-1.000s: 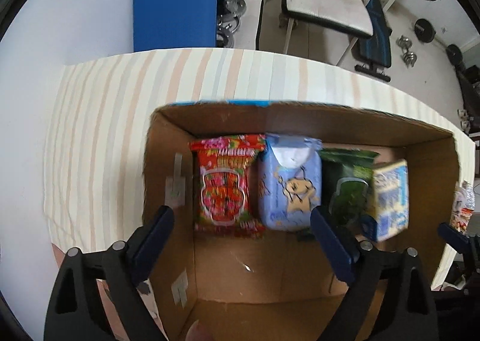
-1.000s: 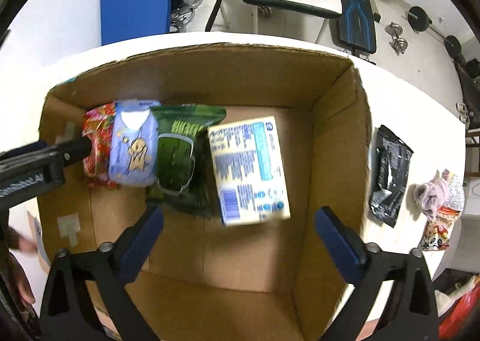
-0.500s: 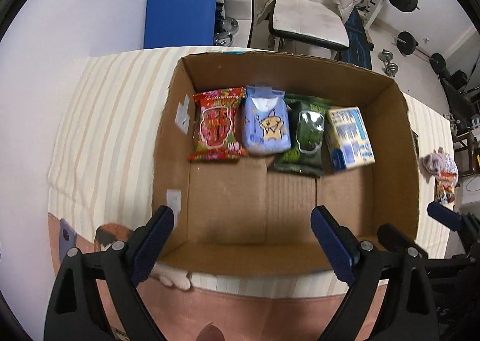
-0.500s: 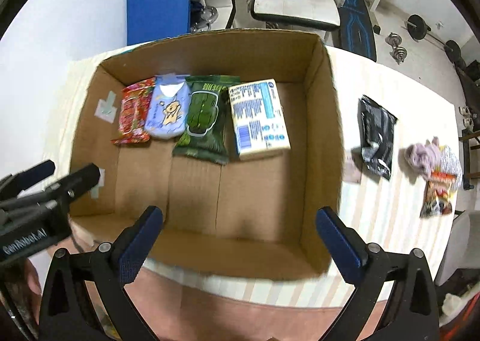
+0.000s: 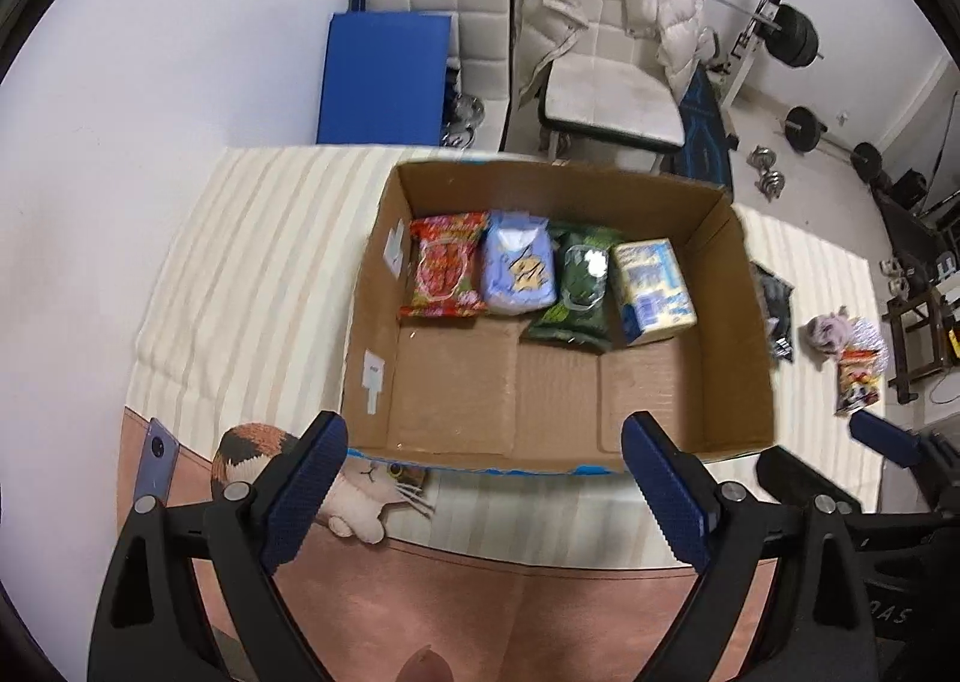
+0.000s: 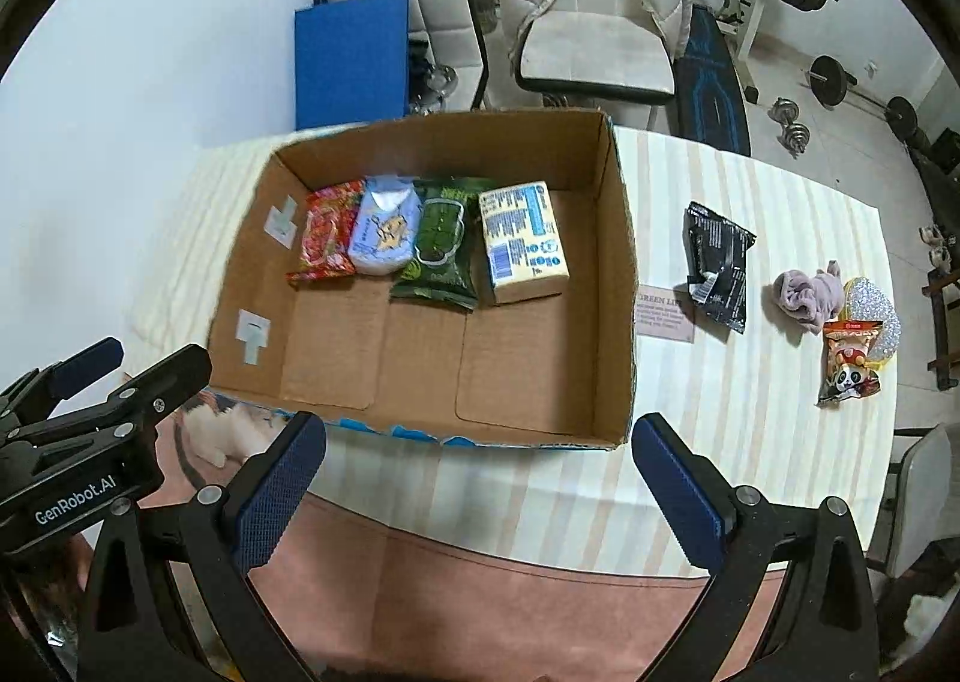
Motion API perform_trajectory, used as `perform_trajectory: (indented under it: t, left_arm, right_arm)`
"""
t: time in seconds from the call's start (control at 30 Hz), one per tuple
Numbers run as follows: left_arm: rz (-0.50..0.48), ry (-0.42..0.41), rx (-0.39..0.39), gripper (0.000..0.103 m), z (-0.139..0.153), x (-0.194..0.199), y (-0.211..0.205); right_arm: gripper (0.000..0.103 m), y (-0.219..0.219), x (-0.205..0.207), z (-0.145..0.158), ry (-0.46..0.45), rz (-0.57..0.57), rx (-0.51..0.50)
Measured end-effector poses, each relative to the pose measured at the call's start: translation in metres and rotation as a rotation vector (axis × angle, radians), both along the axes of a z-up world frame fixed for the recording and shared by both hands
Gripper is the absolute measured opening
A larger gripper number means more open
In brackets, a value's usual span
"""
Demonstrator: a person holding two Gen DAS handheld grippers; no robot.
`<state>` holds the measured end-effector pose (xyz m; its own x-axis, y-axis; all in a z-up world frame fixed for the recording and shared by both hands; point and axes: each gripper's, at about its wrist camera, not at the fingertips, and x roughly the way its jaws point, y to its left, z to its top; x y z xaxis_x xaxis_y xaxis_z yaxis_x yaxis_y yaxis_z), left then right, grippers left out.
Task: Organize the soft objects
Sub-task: 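Grasp the black bag with the left tool while the right grasps the lilac plush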
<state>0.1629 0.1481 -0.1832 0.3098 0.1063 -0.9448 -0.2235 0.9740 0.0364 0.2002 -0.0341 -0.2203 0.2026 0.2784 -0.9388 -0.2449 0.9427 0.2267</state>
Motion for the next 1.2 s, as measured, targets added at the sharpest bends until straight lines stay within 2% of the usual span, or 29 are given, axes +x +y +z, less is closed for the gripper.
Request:
perform_trajectory:
  t: [0.13,0.2,0.3,0.4,0.5,0.63,0.67,0.8,0.9,0.97,1.1,1.2]
  left_arm:
    - [-0.044,-0.037,-0.002,0.094,0.025,0.013,-0.028]
    - [-0.082,-0.053,-0.013,0.094,0.033,0.025,-0.047]
    - [-0.188,-0.045,-0.044,0.094,0.040,0.058,-0.095]
    - [-0.284,-0.019,-0.075,0.094,0.035,0.090,-0.140]
    - [-0.378,0.049,-0.097,0.094,0.014,0.127,-0.191]
    - [-0.425,0.201,-0.138,0.094,-0.040,0.177,-0.240]
    - [-0.415,0.242,-0.137,0.094,-0.058,0.191,-0.249]
    - [-0.374,0.359,-0.120,0.093,-0.118,0.229,-0.267]
    - [-0.349,0.421,-0.103,0.093,-0.154,0.246,-0.272]
    - [-0.343,0.467,-0.092,0.093,-0.180,0.254,-0.275]
    - [-0.341,0.540,-0.079,0.093,-0.228,0.263,-0.284]
    - [-0.347,0.570,-0.077,0.093,-0.248,0.264,-0.290]
  right_arm:
    - [0.103,-0.020,0.002,0.014,0.001,-0.027,0.062]
    - [0.103,-0.044,0.006,0.022,0.004,-0.067,0.096]
    - [0.103,-0.086,0.014,0.031,-0.004,-0.137,0.104]
    - [0.103,-0.133,0.027,0.036,-0.007,-0.221,0.099]
    - [0.103,-0.196,0.045,0.032,-0.007,-0.342,0.068]
    - [0.103,-0.276,0.080,-0.002,0.084,-0.499,0.110]
    - [0.103,-0.298,0.095,-0.021,0.137,-0.544,0.153]
    - [0.103,-0.339,0.141,-0.086,0.287,-0.632,0.236]
    - [0.102,-0.341,0.168,-0.130,0.387,-0.649,0.258]
    - [0.101,-0.338,0.186,-0.157,0.437,-0.644,0.224]
    - [0.087,-0.335,0.204,-0.198,0.518,-0.651,0.187]
    - [0.075,-0.331,0.209,-0.222,0.566,-0.650,0.150]
